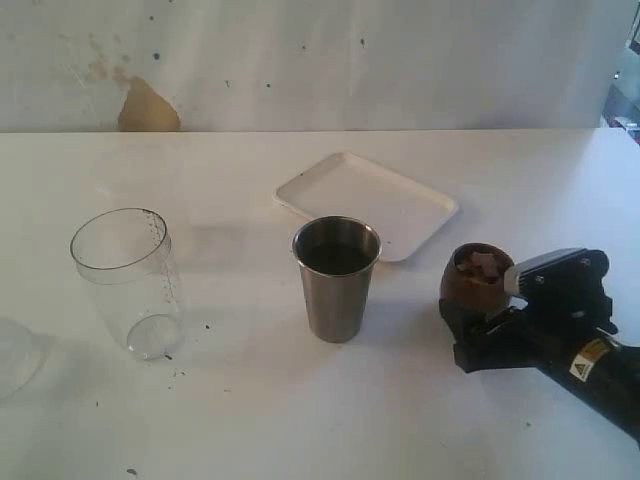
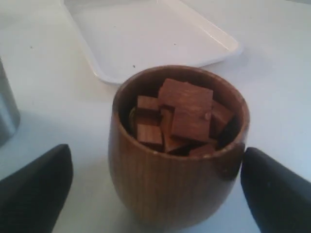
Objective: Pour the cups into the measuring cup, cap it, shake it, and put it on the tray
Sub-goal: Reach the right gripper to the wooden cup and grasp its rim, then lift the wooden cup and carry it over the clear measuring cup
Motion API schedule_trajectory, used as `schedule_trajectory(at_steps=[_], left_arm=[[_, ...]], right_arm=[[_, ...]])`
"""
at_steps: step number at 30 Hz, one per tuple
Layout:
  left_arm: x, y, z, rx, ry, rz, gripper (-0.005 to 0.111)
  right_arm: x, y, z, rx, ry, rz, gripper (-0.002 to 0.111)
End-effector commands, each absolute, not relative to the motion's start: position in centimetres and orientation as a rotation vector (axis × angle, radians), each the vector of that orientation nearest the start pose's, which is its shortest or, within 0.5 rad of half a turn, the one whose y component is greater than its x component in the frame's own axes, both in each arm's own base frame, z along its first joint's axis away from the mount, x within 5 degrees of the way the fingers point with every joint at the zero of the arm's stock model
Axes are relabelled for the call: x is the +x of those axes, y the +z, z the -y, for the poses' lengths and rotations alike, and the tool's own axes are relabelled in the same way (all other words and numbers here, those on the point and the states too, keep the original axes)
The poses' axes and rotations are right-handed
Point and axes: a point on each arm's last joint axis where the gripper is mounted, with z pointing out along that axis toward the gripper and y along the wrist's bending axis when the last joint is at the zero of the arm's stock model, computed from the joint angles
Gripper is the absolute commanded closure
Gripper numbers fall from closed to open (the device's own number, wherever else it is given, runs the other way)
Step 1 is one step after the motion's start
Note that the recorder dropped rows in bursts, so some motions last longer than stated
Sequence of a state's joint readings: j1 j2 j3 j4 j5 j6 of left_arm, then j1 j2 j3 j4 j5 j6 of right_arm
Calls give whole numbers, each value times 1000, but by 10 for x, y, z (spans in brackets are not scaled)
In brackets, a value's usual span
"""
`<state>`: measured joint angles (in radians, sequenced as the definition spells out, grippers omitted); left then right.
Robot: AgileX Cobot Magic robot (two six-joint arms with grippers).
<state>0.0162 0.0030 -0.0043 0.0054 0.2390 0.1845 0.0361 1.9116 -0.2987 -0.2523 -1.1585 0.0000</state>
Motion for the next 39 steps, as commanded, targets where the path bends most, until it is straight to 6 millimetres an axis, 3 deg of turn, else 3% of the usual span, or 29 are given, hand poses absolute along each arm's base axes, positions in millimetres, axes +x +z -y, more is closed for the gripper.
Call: schedule_trajectory(at_steps=[1,8,16,23,29,33,39], left_arm=[[55,192,-1,151,147,-1712,106],[55,192,-1,151,147,-1712,106],[55,192,-1,149,146,-1712,106],[55,192,-1,149,146,-1712,106],[55,192,-1,149,146,-1712,106],[55,192,-1,149,146,-1712,106],[55,192,-1,149,146,-1712,106]], right_arm=[[260,89,-32,-317,171,-1893,23],[276,81,-32,-315,167,-1889,23],[278,75,-32,-313,171,-1898,27],[278,74,-33,-320,175,-1909,55],[276,74,-34,-342,189,-1912,108],[276,79,-37,-376,206,-1886,108],[277,108,-39,-412,208,-1837,108]])
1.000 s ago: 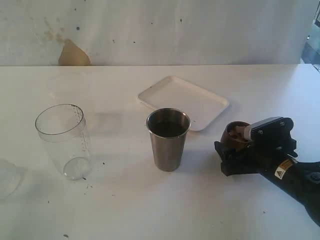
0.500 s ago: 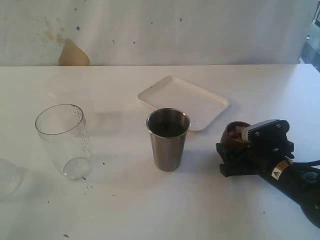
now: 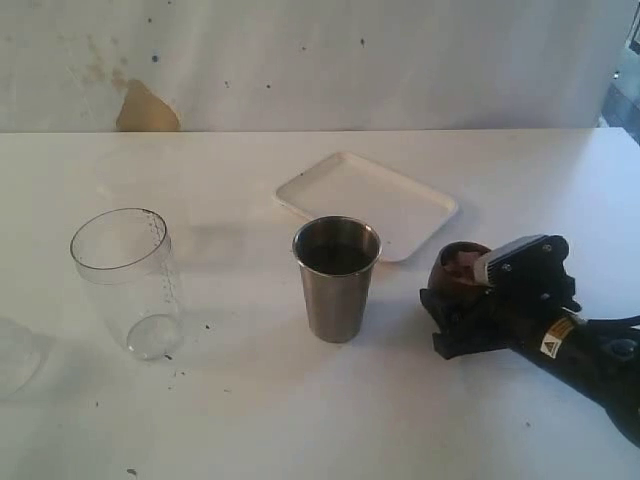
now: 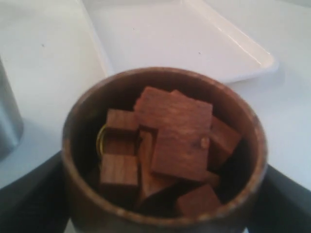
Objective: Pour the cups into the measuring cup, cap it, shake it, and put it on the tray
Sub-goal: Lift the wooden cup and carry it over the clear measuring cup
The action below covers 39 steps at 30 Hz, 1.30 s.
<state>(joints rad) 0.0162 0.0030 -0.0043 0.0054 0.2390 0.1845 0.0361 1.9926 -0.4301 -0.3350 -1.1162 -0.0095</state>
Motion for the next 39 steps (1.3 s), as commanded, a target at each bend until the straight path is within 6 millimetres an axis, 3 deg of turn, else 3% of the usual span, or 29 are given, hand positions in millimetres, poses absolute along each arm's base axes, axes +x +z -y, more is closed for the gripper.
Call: schedule_trajectory(at_steps=[1,10,20,22,30,39], left_arm=[[55,192,-1,149,146,-1712,106],[55,192,-1,149,146,-1712,106],[55,192,-1,151,147,-1712,106],[55,192,-1,151,147,-1712,106],[55,192,-1,151,147,-1712,106],[55,192,-1,151,147,-1712,106]], right_arm=[[276,114,-38,-405,205,-1848,108],[279,182,-37,-316,223,-1754,108],[288,262,-58,-454,219,-1756,108],[291,279,-74,-495,201,-1756,108],[290,309,-141,-656,288,-1673,108],[314,298,-231,-825,237,-1788,108]])
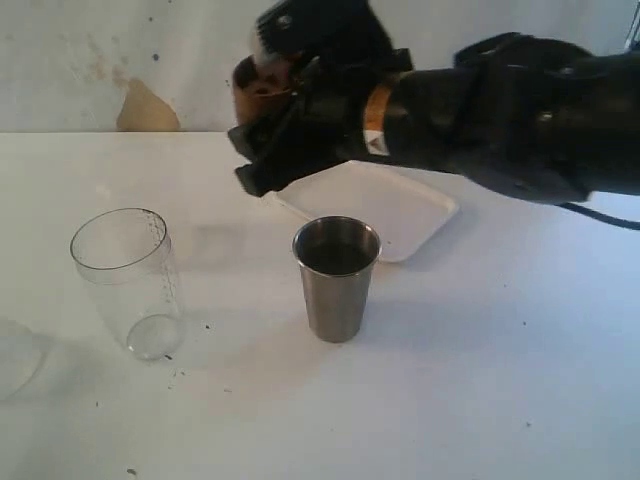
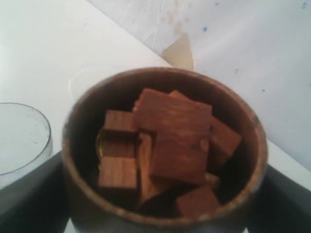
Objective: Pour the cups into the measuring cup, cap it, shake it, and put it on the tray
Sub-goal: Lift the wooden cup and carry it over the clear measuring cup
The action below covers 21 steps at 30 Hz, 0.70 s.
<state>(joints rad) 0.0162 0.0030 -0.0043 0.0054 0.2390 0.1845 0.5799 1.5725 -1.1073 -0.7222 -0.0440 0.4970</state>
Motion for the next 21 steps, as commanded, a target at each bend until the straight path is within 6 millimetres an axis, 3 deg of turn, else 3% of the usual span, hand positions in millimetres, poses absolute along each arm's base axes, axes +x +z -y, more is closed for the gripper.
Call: schedule_trajectory(at_steps=[1,4,9,14,21], left_arm=[[55,192,-1,151,147,-1712,106],[55,192,-1,151,147,-1712,106],[55,192,-1,151,147,-1712,106],[55,192,-1,151,147,-1712,106],[55,192,-1,151,147,-1712,106]], right_arm=[[316,295,-239,-841,222,-1800,108],[324,286,-267,-938,151,-1803,108],[330,280,-296,-1084,67,-1724,108],[342,274,-298,-1196,-132,-1669,108],[340,276,-302,-1351,-254,-1517,108]])
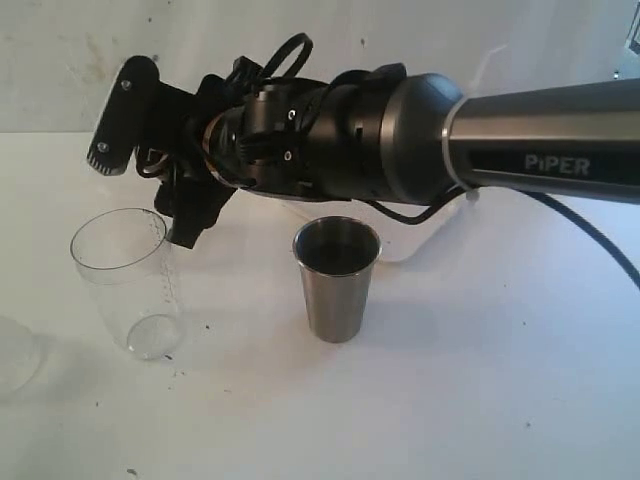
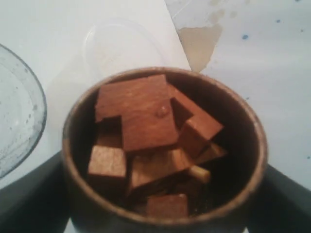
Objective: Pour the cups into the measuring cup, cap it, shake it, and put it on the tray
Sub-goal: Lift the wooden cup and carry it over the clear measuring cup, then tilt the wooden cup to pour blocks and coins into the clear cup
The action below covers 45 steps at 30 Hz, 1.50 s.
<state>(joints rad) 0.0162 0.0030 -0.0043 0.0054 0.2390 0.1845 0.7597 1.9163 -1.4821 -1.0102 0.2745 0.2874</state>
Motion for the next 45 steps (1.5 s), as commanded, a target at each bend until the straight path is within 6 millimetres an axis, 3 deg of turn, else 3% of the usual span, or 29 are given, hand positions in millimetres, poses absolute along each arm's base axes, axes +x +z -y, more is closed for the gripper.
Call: schedule_trajectory(at_steps=[1,13,22,37,45], left_arm=[[55,192,-1,151,147,-1712,106],[55,192,-1,151,147,-1712,106],[55,192,-1,151,147,-1712,106],[55,192,-1,151,147,-1712,106],[55,192,-1,151,147,-1712,106]], right_arm=[[337,276,-305,-1392,-271,-1479,108],[334,278,-309,-1501,-350,-1352,108],[345,269,-318,-1509,-374,-1355,108],[340,269,-329,-1670,-590,-1096,108],[342,270,-328,-1689,-656,-1056,108]])
